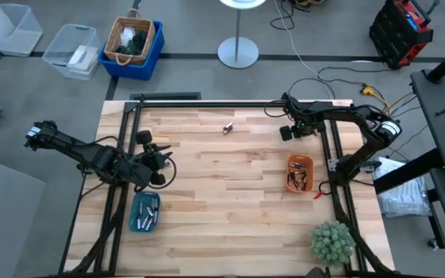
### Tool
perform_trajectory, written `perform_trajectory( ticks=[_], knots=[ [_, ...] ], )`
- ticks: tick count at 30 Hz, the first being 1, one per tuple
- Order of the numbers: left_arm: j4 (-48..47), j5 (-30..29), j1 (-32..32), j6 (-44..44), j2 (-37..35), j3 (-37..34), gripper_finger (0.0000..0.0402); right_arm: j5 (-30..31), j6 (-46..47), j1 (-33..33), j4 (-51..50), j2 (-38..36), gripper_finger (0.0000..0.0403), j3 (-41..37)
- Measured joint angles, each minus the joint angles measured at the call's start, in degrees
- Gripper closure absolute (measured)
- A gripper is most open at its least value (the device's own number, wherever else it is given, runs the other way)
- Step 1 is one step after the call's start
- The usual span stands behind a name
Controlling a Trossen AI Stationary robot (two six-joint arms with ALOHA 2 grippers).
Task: Sort batteries
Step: Put the black battery into the orange bin
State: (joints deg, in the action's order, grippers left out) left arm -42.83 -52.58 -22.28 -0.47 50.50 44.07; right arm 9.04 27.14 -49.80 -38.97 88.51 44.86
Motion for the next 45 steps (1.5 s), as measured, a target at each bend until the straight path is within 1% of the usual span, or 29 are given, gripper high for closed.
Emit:
perform_trajectory(
  ticks=[5, 10, 19, 25, 28, 31, 34, 39, 42, 45],
  knots=[
    [0.0, 0.0, 0.0, 0.0, 0.0, 0.0, 0.0324, 0.0, -0.8, 0.0, 0.0, -0.4, 0.0369, 0.0],
    [0.0, 0.0, 0.0, 0.0, 0.0, 0.0, 0.0324, 0.0, -1.2, -0.1, -0.2, -2.6, 0.0369, -0.1],
    [0.0, 0.0, 0.0, 0.0, 0.0, 0.0, 0.0324, 0.0, -2.9, -0.1, -3.0, -6.6, 0.0369, 3.1],
    [0.0, 0.0, 0.0, 0.0, 0.0, 0.0, 0.0324, -2.2, -5.5, 1.1, -8.2, -9.7, 0.0369, 7.0],
    [0.0, 0.0, 0.0, 0.0, 0.0, 0.0, 0.0324, -4.7, -7.3, 2.2, -10.5, -11.8, 0.0369, 9.1],
    [0.0, 0.0, 0.0, 0.0, 0.0, 0.0, 0.0324, -8.8, -8.8, 4.5, -12.0, -14.1, 0.0369, 11.2],
    [0.2, -0.8, 0.0, 0.0, 0.0, 0.0, 0.0324, -11.7, -10.7, 7.5, -16.9, -15.7, 0.0369, 13.4],
    [0.4, -0.9, 0.0, 0.0, 0.0, 0.0, 0.0324, -12.1, -11.6, 13.9, -26.1, -17.5, 0.0369, 17.1],
    [0.4, -0.9, 0.0, 0.0, 0.0, 0.0, 0.0324, -12.5, -13.0, 18.4, -30.2, -18.3, 0.0369, 18.2],
    [0.4, -0.9, 0.0, 0.0, 0.0, 0.0, 0.0324, -13.4, -12.5, 22.4, -33.9, -18.6, 0.0369, 18.7]
  ],
)
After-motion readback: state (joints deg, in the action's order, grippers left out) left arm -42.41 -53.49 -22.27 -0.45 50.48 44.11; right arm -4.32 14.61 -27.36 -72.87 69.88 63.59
